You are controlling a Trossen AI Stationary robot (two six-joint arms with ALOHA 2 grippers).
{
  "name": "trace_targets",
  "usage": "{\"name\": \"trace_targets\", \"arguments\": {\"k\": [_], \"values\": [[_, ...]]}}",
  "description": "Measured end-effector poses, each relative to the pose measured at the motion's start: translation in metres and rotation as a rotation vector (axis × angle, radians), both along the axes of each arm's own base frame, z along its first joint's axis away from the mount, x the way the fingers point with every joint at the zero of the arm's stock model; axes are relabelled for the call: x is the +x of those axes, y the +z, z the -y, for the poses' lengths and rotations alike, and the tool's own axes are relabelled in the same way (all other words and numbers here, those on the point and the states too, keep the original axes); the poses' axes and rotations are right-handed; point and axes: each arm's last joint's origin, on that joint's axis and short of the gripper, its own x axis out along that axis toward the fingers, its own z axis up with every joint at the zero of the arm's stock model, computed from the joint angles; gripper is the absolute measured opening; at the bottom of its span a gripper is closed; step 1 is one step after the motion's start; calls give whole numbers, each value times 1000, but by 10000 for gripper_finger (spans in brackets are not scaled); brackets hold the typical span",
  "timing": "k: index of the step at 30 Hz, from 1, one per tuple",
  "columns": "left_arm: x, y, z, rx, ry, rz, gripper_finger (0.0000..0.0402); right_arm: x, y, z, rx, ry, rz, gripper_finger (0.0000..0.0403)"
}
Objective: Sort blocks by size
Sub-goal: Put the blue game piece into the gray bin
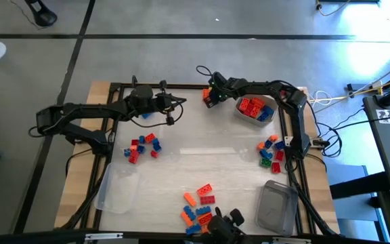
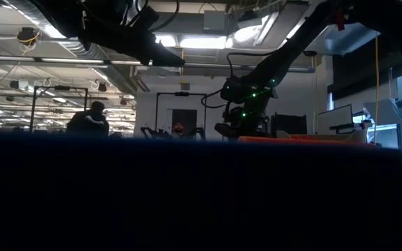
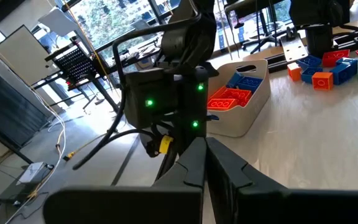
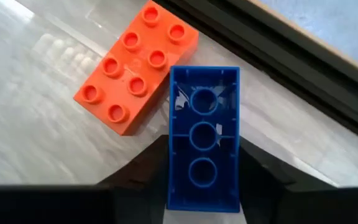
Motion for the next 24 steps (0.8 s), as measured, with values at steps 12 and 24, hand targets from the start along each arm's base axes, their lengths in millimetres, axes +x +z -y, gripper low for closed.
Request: {"name": "trace_targets", "arguments": {"k": [12, 24], "values": [[0, 0, 0, -1, 1, -2, 0, -12, 47, -8, -81, 46, 0, 158], [0, 0, 0, -1, 0, -3, 0, -42, 138, -66, -222, 97, -56, 154]]}}
